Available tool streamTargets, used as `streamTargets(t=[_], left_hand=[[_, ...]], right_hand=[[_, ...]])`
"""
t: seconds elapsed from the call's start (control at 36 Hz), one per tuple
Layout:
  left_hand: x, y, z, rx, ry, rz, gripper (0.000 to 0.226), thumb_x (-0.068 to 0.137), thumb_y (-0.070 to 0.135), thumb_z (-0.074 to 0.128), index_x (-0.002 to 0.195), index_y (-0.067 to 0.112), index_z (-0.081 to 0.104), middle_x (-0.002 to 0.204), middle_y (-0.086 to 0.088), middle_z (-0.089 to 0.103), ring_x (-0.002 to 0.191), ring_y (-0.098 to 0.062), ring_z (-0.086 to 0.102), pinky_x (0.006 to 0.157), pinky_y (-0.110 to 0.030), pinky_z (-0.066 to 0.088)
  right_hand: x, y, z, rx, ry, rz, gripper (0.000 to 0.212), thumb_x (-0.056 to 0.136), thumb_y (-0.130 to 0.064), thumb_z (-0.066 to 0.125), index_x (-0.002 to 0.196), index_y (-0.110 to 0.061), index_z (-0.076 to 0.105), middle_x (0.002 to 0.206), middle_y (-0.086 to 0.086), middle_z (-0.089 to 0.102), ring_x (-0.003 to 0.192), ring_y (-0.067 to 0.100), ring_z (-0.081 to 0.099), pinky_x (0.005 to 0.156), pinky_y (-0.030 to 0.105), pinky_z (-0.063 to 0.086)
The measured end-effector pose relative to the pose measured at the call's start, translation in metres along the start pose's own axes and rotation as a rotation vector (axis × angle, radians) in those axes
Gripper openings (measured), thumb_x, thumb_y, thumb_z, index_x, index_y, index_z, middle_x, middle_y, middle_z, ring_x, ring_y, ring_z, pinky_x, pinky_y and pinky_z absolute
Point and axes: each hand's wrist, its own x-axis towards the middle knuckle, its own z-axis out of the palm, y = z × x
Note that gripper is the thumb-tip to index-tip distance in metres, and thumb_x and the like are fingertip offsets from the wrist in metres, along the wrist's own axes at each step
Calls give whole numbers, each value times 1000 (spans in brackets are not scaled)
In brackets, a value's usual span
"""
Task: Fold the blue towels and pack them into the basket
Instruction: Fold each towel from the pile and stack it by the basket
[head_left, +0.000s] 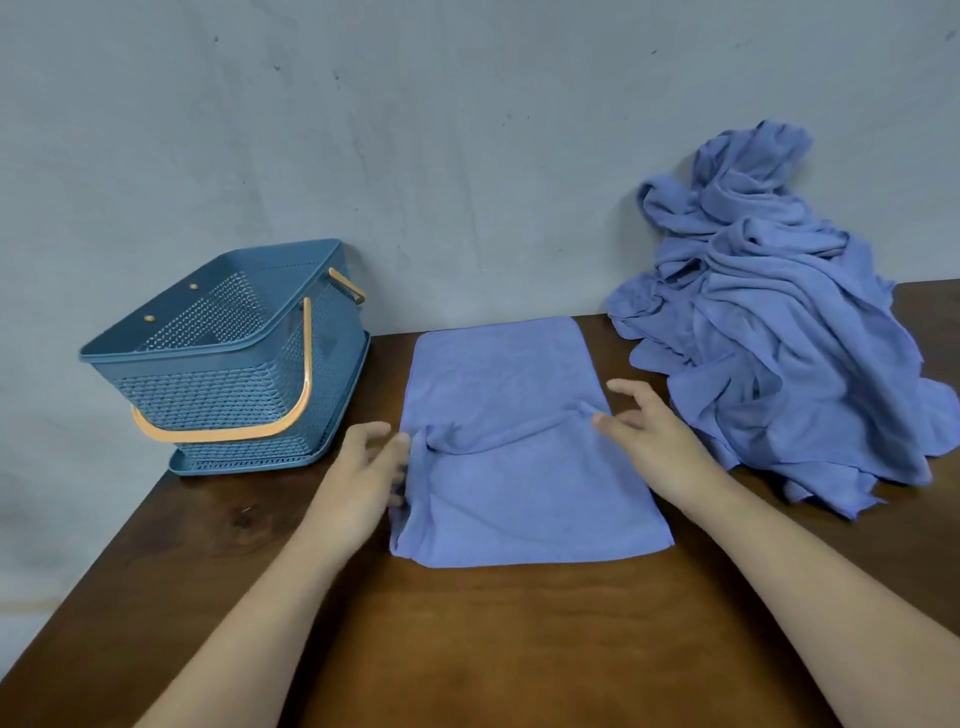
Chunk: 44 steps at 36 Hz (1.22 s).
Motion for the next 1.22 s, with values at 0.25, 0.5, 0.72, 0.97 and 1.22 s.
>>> streamTargets(t=[0.25, 0.5, 0.72, 0.97, 1.22], left_hand=[[-54, -35, -31, 437, -35, 388, 61, 75, 66, 83, 122, 40, 55, 116, 17, 61, 115, -9, 60, 90, -25, 47], [-56, -40, -34, 635, -145, 540, 22, 95, 35, 76, 84, 40, 57, 97, 15, 60, 97, -14, 56, 86, -29, 46], [-62, -31, -23, 801, -3, 600, 12, 90, 25, 58, 78, 26, 55, 85, 15, 52, 83, -12, 50, 77, -36, 49], [-65, -30, -26, 501, -169, 522, 9, 91, 27, 53, 91, 27, 61, 109, 9, 68, 104, -20, 55, 84, -23, 43], [-60, -43, -27, 468, -278, 430, 35, 86, 35, 80, 115, 30, 62, 107, 8, 64, 109, -21, 60, 90, -16, 44]], right_hand=[[-5, 8, 7, -225, 1, -210, 42, 100, -21, 66, 136, -42, 57, 102, -19, 66, 93, -10, 60, 69, 5, 43], [-5, 9, 2, -415, 4, -319, 41, 106, -18, 60, 145, -28, 58, 130, -3, 67, 112, 18, 63, 92, 38, 54], [-3, 12, -6, -458, -17, -329, 42, 107, -15, 58, 147, -27, 57, 135, -1, 67, 117, 20, 64, 95, 39, 54], [-3, 13, -5, -438, -7, -324, 41, 107, -15, 57, 146, -28, 57, 141, -5, 64, 124, 20, 62, 101, 44, 53], [-1, 17, -6, -409, 5, -326, 40, 106, -17, 58, 143, -32, 58, 139, -8, 65, 120, 15, 63, 102, 38, 54]])
